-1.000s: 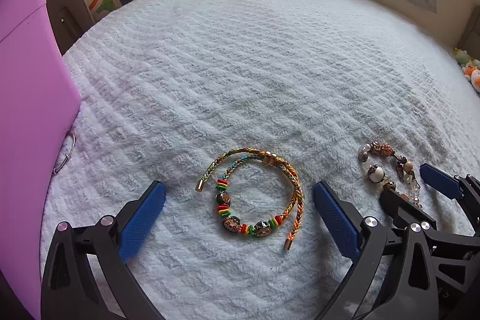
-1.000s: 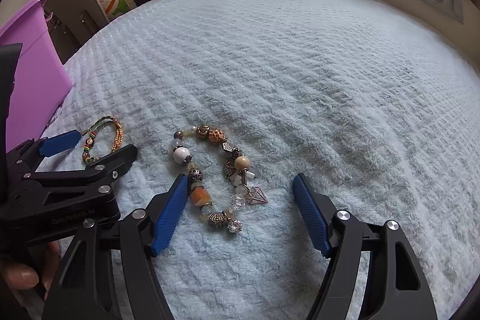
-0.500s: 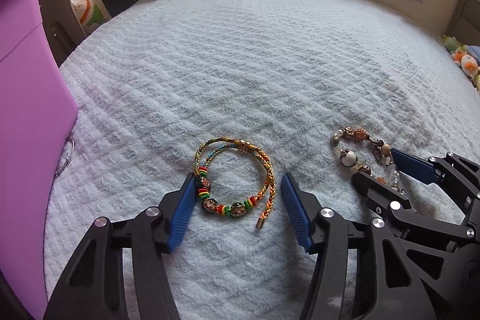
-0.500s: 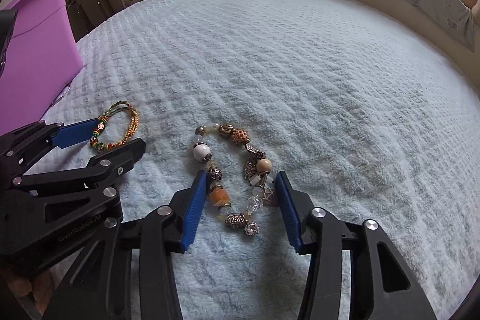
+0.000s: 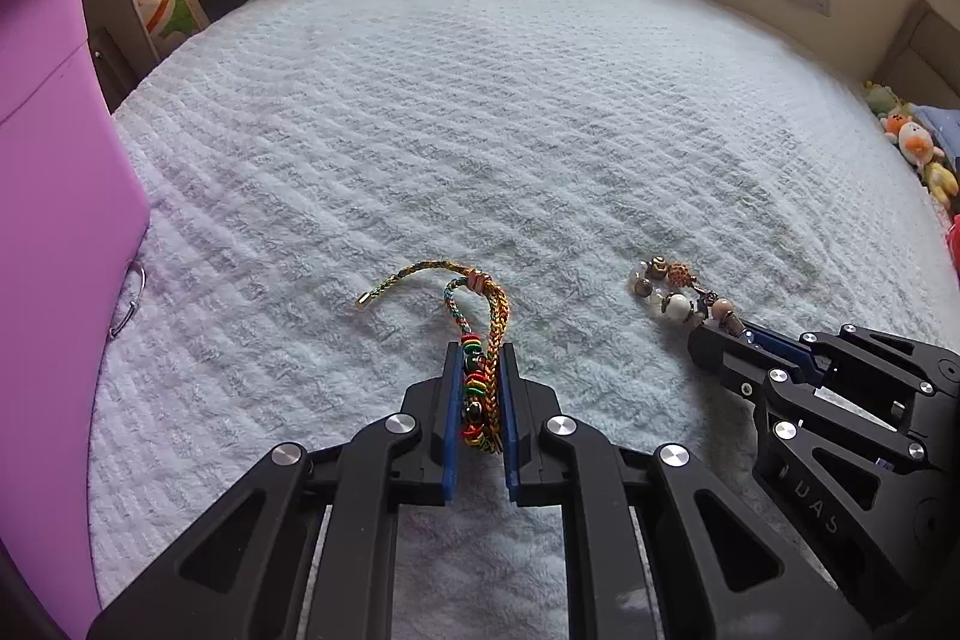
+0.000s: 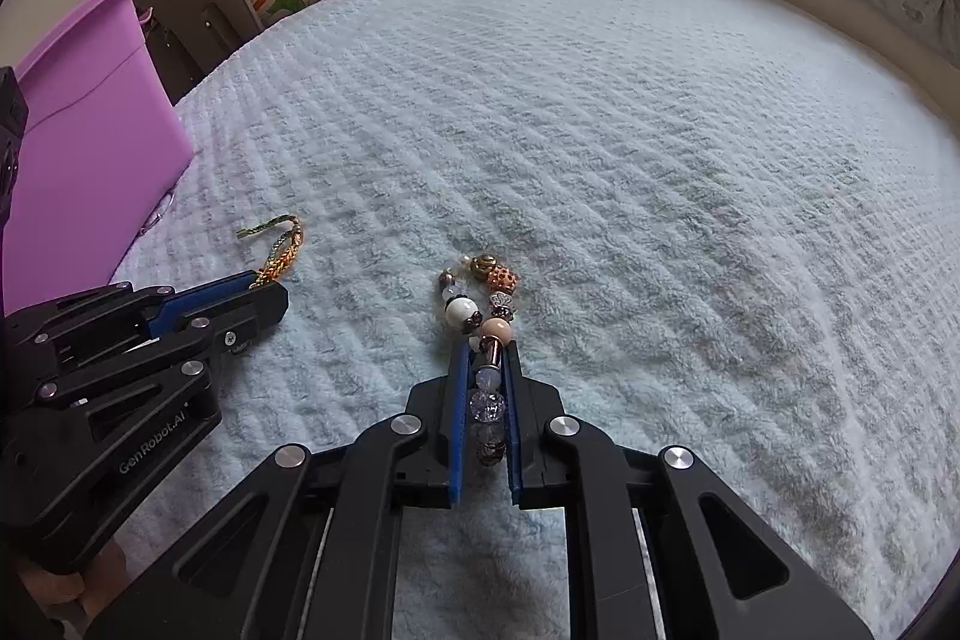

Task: Organize jewelry
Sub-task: 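Carry the braided bracelet with the left gripper while the right carries the beaded bracelet to the tub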

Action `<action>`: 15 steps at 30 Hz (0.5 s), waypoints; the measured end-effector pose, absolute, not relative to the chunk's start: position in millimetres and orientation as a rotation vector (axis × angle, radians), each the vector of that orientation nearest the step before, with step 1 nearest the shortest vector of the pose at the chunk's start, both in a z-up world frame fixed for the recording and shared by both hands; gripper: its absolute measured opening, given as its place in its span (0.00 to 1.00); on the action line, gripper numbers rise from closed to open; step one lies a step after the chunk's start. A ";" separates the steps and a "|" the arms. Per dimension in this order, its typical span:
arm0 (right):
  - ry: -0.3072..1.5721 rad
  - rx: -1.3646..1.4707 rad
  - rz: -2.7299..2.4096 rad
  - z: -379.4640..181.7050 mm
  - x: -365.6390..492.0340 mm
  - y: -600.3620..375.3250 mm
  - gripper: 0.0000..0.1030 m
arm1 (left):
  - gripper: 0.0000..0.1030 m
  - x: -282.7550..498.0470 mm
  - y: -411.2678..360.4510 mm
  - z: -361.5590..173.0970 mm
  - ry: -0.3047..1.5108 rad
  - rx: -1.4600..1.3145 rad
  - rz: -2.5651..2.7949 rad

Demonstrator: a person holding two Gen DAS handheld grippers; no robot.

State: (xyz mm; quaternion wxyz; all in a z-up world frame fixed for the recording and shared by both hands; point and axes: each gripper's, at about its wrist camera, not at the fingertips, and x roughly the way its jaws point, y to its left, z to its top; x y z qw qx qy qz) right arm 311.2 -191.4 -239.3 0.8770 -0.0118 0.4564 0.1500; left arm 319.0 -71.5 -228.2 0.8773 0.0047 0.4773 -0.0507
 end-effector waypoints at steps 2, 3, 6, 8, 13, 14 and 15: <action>0.964 -0.014 0.316 -235.7 305.0 -193.1 0.10 | 0.11 313.8 -74.6 -221.6 0.998 0.005 -0.111; 0.971 -0.006 0.317 -233.5 301.0 -195.3 0.10 | 0.11 311.1 -75.3 -218.5 0.999 0.005 -0.115; 0.996 0.025 0.317 -225.9 288.5 -201.3 0.10 | 0.11 302.3 -79.4 -208.4 1.008 0.004 -0.129; 1.014 0.049 0.320 -218.8 278.2 -206.4 0.10 | 0.11 294.1 -82.8 -201.5 1.022 0.006 -0.136; 1.044 0.099 0.328 -191.3 250.3 -217.9 0.10 | 0.11 264.1 -88.7 -173.8 1.058 -0.016 -0.145; 1.046 0.100 0.330 -183.2 244.0 -219.8 0.10 | 0.11 258.9 -86.9 -167.7 1.067 -0.020 -0.147; 1.051 0.106 0.332 -175.4 238.0 -222.0 0.10 | 0.11 253.5 -87.8 -160.0 1.073 -0.022 -0.147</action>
